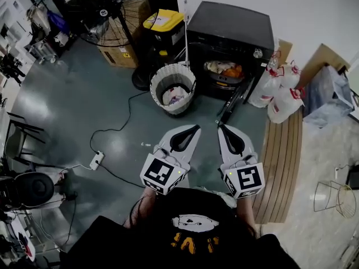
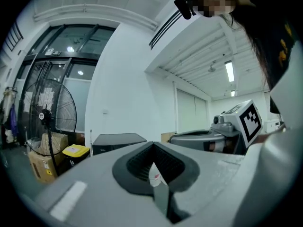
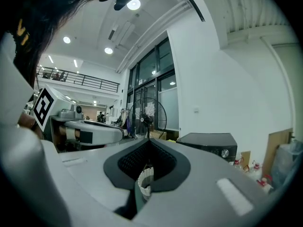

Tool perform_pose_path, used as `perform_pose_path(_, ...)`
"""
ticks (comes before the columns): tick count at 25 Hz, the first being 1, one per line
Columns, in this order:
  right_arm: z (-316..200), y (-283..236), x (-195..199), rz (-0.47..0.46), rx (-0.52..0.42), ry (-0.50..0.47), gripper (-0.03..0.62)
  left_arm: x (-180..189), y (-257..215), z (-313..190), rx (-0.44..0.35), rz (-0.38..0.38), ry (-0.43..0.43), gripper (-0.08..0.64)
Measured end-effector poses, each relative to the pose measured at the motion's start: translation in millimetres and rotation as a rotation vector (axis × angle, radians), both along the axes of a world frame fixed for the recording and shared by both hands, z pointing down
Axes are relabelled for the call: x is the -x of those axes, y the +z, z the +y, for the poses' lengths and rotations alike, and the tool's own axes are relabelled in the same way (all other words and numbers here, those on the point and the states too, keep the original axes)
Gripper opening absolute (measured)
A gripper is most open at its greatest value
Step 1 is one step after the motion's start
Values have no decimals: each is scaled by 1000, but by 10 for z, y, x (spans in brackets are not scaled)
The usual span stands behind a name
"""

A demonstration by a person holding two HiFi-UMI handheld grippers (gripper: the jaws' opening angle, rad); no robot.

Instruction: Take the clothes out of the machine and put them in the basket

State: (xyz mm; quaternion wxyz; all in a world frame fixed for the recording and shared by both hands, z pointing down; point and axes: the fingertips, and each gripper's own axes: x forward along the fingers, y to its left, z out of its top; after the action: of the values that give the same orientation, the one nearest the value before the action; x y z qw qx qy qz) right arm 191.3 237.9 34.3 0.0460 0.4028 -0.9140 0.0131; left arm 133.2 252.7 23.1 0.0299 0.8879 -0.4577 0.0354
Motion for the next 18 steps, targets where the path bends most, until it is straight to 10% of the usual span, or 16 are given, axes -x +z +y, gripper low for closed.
perform_pose_path(18, -1849, 318, 1102, 29, 88, 189, 29, 1060, 259, -1942, 36, -7, 203, 0)
